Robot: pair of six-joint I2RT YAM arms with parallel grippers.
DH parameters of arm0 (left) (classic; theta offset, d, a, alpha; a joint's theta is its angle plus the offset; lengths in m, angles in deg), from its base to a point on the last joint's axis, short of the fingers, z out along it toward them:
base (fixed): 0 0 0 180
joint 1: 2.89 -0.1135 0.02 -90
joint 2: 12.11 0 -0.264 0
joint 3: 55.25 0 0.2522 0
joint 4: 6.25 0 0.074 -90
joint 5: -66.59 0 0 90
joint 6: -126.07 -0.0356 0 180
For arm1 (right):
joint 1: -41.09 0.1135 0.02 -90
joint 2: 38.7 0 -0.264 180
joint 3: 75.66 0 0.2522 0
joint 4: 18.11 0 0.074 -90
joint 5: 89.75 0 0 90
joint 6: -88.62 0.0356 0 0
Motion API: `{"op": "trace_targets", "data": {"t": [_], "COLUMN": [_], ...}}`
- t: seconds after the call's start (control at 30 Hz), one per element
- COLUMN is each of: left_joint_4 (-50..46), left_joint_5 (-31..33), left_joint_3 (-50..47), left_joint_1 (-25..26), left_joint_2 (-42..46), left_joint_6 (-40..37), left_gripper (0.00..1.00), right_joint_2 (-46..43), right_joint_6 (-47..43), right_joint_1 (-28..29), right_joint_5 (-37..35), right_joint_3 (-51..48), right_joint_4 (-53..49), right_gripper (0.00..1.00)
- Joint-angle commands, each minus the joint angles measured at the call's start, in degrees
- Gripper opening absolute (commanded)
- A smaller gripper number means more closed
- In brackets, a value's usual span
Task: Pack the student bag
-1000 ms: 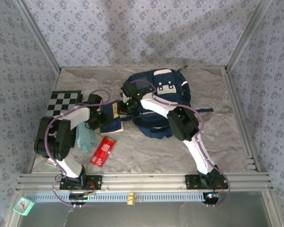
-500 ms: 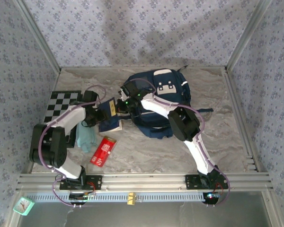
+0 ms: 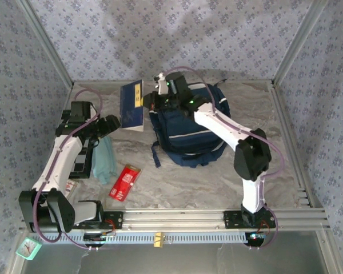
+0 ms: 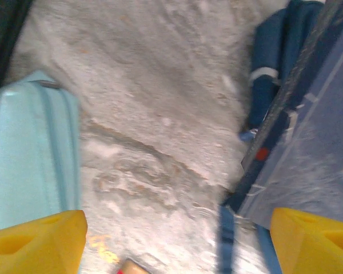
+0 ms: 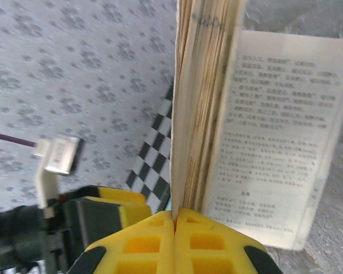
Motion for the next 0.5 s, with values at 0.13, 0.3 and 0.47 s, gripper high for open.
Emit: {"op": "trace_targets", "data": {"t": [0.13,0.3,0.47], "left_joint_4": [15.1,24.3,30.2], "left_joint_5": [-20.2,-24.1,-24.3], "left_joint_3": [-1.9,-3.9,-3.1], "left_joint_1": [-0.8,0.8,6.3], "left_joint_2": [4.0,4.3,0.5], "left_joint_6": [7.9,12.3,14.9], "left_gripper": [0.88,0.90,0.92], "right_joint_2": [-8.6,-11.8,-14.9], "right_joint_6": [2.9,2.6,3.2], "right_joint_1": [-3.5,-5.7,-7.9], "right_joint_5": [8.1,12.6,15.6], "right_joint_3": [-6.0,-10.8,-16.5], "right_joint_4": [5.3,6.1,8.8], "right_gripper": [0.00,0.00,0.00]}}
